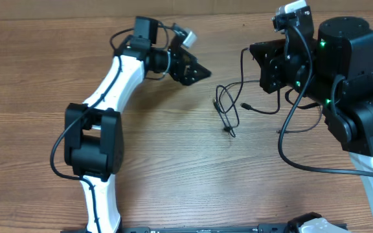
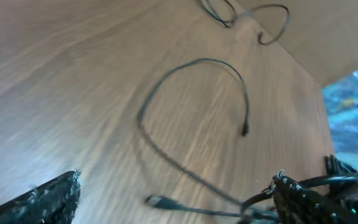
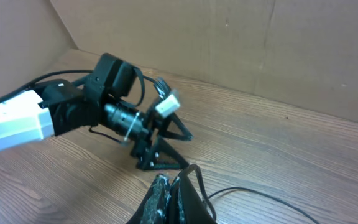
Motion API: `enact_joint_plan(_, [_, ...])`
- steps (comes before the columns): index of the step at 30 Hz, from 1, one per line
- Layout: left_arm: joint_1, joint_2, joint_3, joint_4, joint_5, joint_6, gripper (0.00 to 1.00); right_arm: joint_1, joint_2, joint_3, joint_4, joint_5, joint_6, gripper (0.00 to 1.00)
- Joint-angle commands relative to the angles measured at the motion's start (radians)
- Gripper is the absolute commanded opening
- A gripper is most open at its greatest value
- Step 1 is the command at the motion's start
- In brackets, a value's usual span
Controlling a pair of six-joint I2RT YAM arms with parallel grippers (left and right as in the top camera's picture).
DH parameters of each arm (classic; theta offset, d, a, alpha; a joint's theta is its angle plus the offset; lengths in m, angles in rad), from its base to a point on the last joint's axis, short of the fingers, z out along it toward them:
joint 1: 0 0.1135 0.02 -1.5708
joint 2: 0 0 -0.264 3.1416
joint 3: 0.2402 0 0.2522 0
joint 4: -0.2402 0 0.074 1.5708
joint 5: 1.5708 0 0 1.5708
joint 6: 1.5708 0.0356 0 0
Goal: Untangle cables
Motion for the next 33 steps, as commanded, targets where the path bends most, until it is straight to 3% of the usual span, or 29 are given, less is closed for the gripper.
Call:
enact_joint_plan(1, [-0.068,0.003,0.015,-0.017,0.044,0.08,0.99,-0.003,-0.019,0.007,0.003,0.011,0.011,0.04])
enact_joint_plan(9, [-0.168,0.003,0.015,-0.146,0.029,0.265,1.0,-0.003,-0.019,0.007,0.003,0.011,0.011,0.04])
enact_joint_plan(13, [-0.177,0.003,0.015,-0.157,-0.088,0.263,0.85,-0.003,-0.019,0.007,0.002,0.011,0.011,0.04])
enact_joint_plan(17, [-0.143,0.003,0.015,-0.151,-0.157,0.223,0.99,-0.003,-0.019,0.007,-0.001,0.011,0.011,0.04])
enact_joint_plan(23, [-0.05,0.003,0.015,-0.148,-0.132,0.174,0.99,-0.003,-0.012,0.007,-0.002,0.011,0.011,0.04])
enact_joint_plan(28, [-0.017,0.003,0.015,-0.248,-0.108,0.246,0.99,-0.003,0.004,0.007,-0.002,0.011,0.011,0.04])
enact_joint_plan(30, [-0.017,0.003,0.015,-0.284,-0.111,0.165,0.99,-0.003,0.009,0.007,-0.001,0.011,0.016,0.04])
enact_joint_plan(33, [-0.024,0.003,0.015,-0.268,-0.153,-0.139,0.99,-0.003,0.012,0.007,-0.001,0.011,0.016,0.04])
